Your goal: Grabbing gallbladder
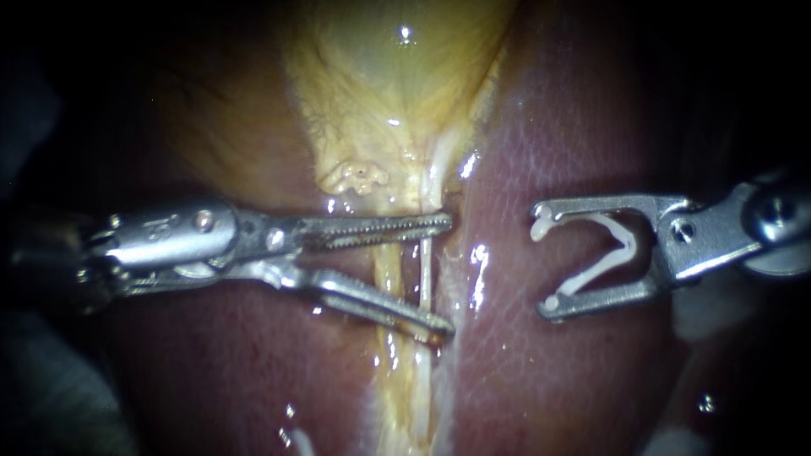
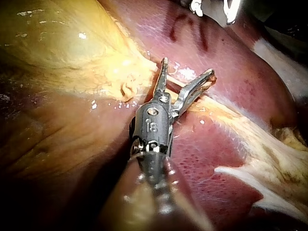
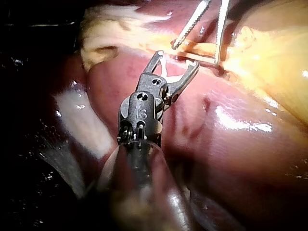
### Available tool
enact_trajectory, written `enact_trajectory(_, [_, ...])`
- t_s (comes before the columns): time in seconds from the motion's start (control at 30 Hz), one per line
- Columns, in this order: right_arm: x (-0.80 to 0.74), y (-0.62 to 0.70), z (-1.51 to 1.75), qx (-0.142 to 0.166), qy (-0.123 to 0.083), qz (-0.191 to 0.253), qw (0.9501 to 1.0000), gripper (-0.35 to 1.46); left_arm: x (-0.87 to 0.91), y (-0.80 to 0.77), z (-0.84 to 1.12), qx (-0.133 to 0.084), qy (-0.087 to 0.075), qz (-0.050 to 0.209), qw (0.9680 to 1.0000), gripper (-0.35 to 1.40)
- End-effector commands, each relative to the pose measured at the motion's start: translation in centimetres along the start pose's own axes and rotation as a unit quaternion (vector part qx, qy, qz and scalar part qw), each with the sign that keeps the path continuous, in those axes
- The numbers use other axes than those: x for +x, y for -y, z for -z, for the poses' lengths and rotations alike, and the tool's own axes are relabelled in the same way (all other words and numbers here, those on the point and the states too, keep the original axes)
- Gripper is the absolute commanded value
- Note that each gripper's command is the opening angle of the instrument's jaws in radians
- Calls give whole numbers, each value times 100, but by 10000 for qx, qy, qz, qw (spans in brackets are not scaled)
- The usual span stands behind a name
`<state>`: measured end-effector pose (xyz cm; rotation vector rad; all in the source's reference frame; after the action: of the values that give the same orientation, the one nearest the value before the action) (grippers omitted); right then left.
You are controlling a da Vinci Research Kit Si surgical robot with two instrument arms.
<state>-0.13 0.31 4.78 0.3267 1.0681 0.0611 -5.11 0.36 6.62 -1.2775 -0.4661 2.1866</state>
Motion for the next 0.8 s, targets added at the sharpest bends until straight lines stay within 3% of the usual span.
enact_trajectory(0.03, [0,0,0,1,0,0,10000,49,0,0,0,-8,1,0,10000,64])
enact_trajectory(0.33, [0,0,0,2,0,1,10000,49,12,-2,12,-34,-30,37,10000,72])
enact_trajectory(0.53, [0,0,0,2,0,1,10000,49,24,-4,38,1,-43,77,10000,72])
enact_trajectory(0.8, [-1,0,0,0,0,0,10000,49,36,8,81,166,-78,157,9997,72])
